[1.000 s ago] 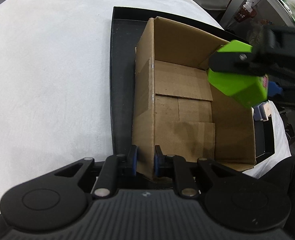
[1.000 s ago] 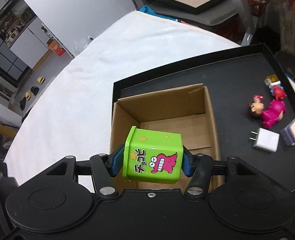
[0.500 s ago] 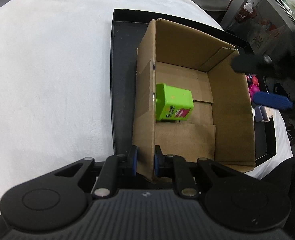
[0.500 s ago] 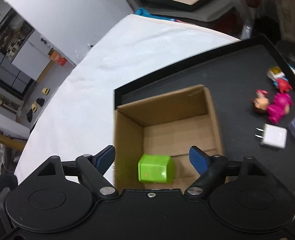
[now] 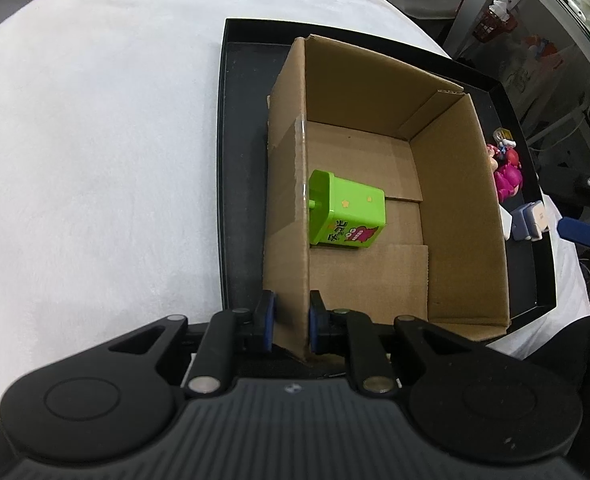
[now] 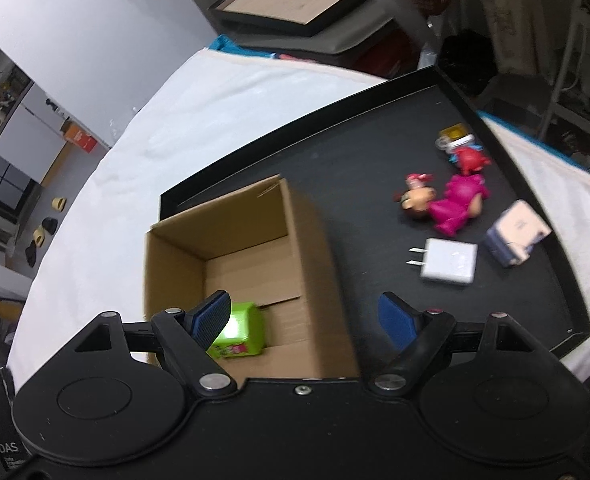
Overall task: Organize rigid objects
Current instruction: 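Open the right tool to release the green box while the left tool releases the box wall, then grasp the white plug charger with the right tool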
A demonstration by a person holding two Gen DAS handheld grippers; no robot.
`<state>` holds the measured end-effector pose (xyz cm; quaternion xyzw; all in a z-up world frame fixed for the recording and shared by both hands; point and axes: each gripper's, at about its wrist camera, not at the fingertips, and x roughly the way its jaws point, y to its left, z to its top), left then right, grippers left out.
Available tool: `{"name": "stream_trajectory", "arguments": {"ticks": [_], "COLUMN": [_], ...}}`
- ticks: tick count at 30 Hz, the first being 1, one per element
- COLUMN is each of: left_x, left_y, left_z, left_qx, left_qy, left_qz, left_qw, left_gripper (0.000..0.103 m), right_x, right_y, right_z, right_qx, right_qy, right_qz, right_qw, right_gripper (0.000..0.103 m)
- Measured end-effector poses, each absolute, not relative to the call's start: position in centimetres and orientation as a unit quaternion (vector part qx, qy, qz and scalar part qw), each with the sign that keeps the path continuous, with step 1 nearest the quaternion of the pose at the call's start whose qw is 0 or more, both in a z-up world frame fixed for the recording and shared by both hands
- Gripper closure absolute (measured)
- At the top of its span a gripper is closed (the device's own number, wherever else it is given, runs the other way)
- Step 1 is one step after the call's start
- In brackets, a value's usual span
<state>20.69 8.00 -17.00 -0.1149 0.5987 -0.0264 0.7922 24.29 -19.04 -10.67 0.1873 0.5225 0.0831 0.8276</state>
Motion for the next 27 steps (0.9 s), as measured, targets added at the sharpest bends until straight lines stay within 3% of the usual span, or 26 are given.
{"name": "stream_trajectory", "arguments": {"ticks": [17,22,27], "left_x": [20.1,19.9,20.3], "left_y": [5.9,5.6,5.2], "left_z": [-15.4,-15.1,-15.2], "left_qx": [-0.061,-0.042,-0.027], "left_qy": [0.589,0.581,0.579], "left_qz": [0.019,0.048,0.066], "left_qw": [0.805,0.812,0.812], "left_gripper": [0.085,0.052,0.042], "right_x": [23.4,23.4,23.9], "right_y": [-26.2,-27.9,-29.3], "right_z": [-12.8,-14.3,-15.8], "right_qx": [0.223,0.237,0.249], "right_qy": [0.505,0.493,0.493], "right_qz": [0.062,0.064,0.059], "right_qw": [0.832,0.835,0.832], "right_gripper": [0.022,0.022,0.022]}}
